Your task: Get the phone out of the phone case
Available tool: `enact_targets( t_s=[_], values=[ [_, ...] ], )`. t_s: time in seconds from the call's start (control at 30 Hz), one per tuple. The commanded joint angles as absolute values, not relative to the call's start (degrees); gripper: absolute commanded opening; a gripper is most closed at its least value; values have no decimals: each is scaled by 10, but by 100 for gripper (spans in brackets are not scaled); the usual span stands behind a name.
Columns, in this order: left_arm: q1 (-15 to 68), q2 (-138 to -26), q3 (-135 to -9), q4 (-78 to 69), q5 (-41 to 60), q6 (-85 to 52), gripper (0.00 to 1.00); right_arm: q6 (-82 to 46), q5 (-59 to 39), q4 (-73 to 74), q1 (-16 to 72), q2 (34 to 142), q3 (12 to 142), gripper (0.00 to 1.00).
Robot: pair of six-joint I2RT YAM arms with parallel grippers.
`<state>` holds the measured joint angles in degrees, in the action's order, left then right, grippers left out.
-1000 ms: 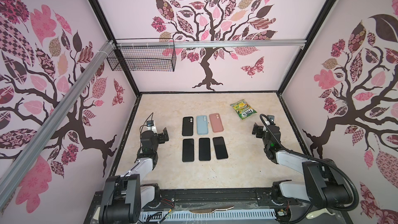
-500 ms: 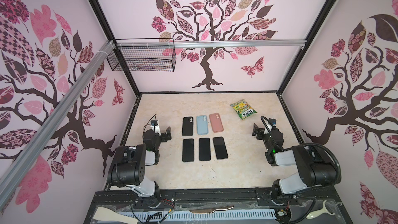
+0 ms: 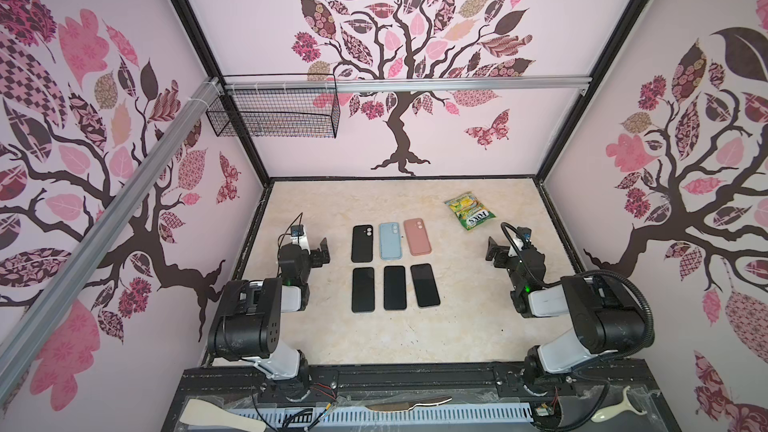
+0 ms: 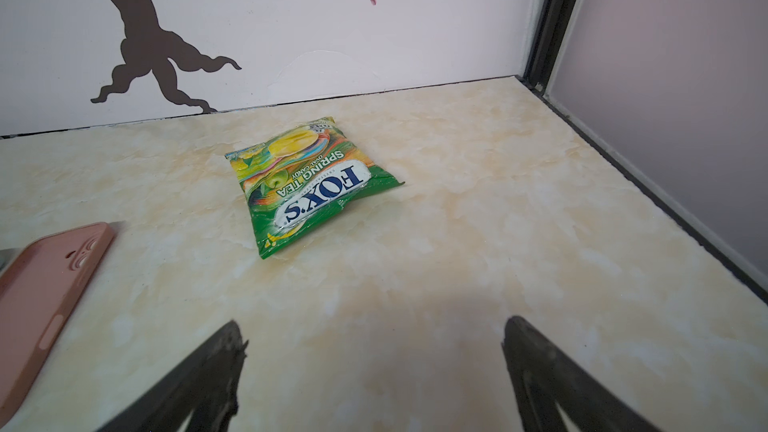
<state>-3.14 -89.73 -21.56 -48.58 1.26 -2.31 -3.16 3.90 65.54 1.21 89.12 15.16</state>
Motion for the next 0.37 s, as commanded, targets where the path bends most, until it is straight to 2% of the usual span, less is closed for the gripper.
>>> enact_targets(
  t_s=[0.0, 0.33],
  values=[
    [-28, -892, -226, -485, 4, -16, 98, -31, 46, 662, 13, 893, 163, 99],
    [-27, -891, -227, -482, 1, -16, 98, -31, 48, 661, 14, 893, 163, 100]
  ],
)
